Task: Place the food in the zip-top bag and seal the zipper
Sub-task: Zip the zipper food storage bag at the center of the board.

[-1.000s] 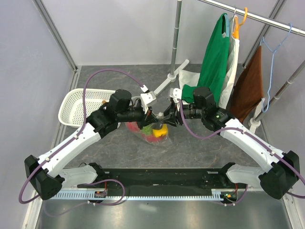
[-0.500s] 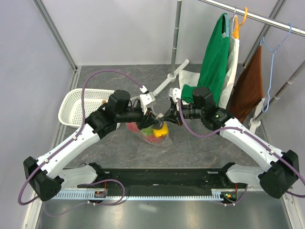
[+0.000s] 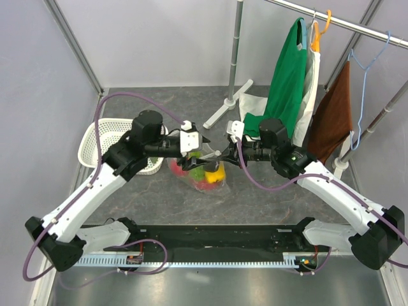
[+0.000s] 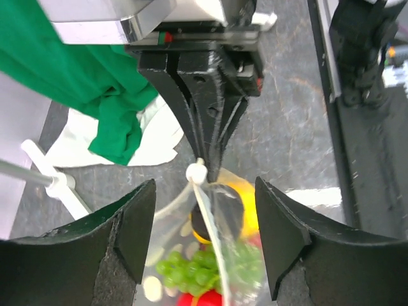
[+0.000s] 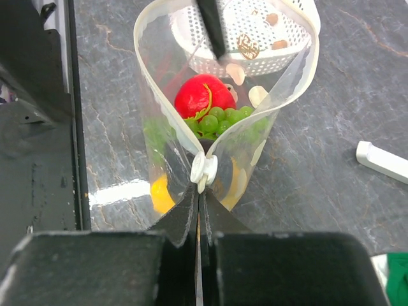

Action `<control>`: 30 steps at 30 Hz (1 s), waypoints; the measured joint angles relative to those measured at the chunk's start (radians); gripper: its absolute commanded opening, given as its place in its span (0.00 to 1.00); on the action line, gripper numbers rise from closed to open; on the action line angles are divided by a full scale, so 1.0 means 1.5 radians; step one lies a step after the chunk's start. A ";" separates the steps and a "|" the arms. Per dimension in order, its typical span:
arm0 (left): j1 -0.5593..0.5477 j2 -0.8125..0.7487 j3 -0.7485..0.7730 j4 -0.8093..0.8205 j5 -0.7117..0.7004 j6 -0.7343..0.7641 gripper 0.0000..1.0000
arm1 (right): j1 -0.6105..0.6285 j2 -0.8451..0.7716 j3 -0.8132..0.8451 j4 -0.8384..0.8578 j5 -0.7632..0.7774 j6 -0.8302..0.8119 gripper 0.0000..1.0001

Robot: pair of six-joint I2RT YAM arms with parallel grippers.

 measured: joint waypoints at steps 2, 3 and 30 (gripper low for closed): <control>0.000 0.036 0.019 -0.012 0.011 0.039 0.67 | 0.002 -0.004 0.000 -0.004 0.008 -0.010 0.00; 0.000 0.056 0.026 -0.017 0.018 0.053 0.66 | 0.004 -0.007 0.000 -0.007 0.013 -0.015 0.00; -0.013 0.174 0.073 -0.048 0.058 0.096 0.32 | 0.027 -0.041 0.000 -0.033 0.058 -0.069 0.00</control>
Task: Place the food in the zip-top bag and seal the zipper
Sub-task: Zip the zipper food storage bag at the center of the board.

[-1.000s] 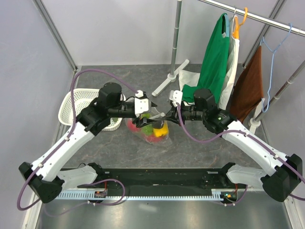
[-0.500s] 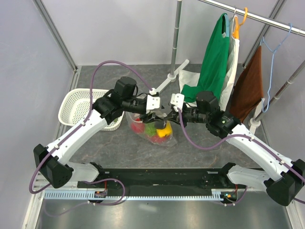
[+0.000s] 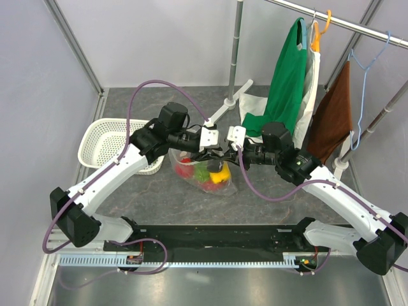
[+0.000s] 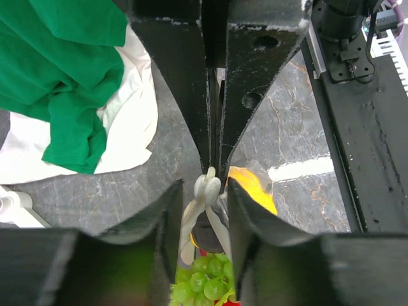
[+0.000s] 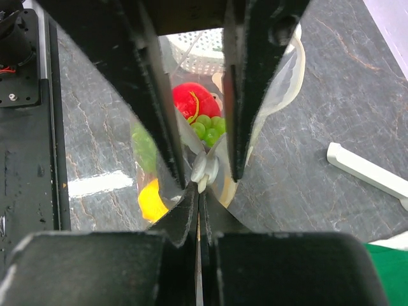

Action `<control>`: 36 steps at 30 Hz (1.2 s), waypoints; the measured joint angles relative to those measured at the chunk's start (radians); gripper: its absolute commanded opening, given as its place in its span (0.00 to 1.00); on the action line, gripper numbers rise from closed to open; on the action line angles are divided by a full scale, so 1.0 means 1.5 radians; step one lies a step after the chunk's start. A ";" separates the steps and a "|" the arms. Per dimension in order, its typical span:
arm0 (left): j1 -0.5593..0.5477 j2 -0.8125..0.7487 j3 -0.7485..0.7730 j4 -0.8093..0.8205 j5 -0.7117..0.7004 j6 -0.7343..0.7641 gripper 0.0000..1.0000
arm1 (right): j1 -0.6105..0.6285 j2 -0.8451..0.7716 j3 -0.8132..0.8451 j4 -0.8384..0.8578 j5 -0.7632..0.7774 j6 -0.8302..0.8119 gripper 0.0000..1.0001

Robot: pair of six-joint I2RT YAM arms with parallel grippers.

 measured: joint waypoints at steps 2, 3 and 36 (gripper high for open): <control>0.000 0.000 0.000 -0.001 0.000 -0.001 0.26 | 0.000 0.000 0.000 -0.001 0.002 -0.001 0.00; 0.000 0.000 0.000 -0.002 0.001 0.001 0.20 | 0.000 0.000 -0.001 -0.001 0.004 -0.002 0.00; 0.164 -0.003 -0.010 -0.136 -0.005 0.154 0.11 | 0.003 -0.042 -0.048 0.036 0.050 -0.021 0.00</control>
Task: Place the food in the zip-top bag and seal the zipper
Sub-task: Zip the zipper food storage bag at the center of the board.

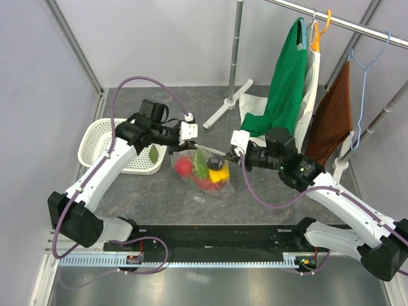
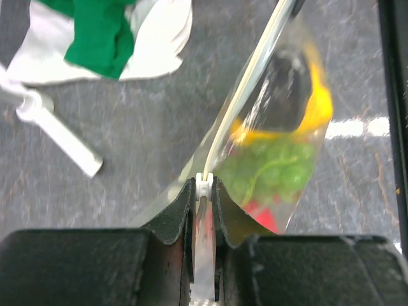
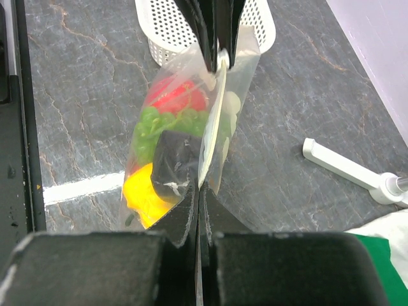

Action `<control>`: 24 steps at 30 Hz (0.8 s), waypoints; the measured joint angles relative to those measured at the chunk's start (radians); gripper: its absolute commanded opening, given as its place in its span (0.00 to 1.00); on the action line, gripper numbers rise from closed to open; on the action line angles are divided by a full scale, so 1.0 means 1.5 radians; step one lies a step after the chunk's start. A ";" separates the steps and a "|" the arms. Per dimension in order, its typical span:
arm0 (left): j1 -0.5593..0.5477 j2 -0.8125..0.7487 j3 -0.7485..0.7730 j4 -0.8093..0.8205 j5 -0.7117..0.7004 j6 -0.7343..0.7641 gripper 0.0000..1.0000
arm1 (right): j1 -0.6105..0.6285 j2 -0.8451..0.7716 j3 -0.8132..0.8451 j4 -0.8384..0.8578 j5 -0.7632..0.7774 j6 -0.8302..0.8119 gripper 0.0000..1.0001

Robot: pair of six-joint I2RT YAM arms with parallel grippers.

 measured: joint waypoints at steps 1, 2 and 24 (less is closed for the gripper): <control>0.013 0.000 0.000 -0.009 -0.001 0.008 0.11 | 0.000 -0.002 -0.001 0.000 0.001 -0.001 0.00; 0.024 0.000 0.000 -0.016 -0.001 0.017 0.11 | 0.000 -0.004 -0.002 0.000 0.001 -0.001 0.00; 0.235 0.020 0.016 -0.079 -0.035 0.137 0.13 | 0.000 -0.024 -0.012 -0.015 0.014 -0.028 0.00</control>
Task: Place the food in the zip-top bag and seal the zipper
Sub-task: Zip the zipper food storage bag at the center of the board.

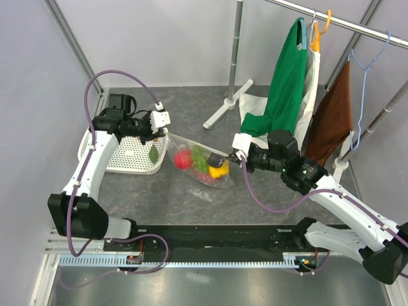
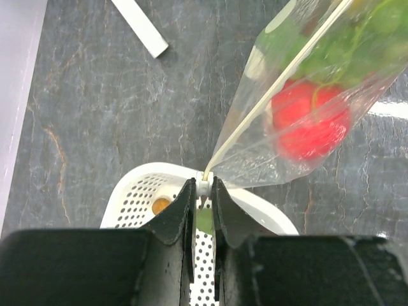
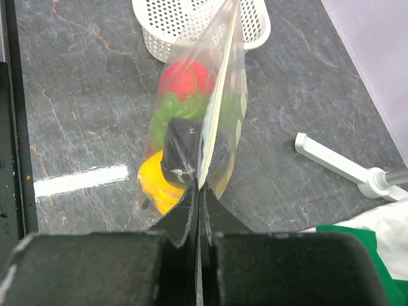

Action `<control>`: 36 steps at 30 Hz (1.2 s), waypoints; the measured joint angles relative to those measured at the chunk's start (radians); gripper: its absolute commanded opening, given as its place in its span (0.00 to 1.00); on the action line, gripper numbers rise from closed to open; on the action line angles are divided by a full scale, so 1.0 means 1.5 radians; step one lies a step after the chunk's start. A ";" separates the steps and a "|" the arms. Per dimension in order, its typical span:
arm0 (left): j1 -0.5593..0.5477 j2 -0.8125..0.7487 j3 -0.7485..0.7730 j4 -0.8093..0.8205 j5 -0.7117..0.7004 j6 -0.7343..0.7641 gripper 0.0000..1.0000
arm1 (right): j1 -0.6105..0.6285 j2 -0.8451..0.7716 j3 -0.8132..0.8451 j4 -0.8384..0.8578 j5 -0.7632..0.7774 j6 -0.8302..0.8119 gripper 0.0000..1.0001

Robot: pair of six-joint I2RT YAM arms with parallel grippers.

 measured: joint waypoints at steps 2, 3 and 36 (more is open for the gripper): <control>0.016 0.004 0.002 -0.007 0.003 0.007 0.13 | 0.000 0.000 0.000 0.000 0.000 -0.001 0.00; 0.021 0.005 0.002 -0.010 0.004 0.010 0.13 | 0.000 0.000 0.000 0.000 0.000 -0.001 0.00; -0.217 -0.010 0.028 -0.053 0.039 0.022 0.63 | 0.000 -0.011 -0.010 -0.022 -0.032 -0.042 0.00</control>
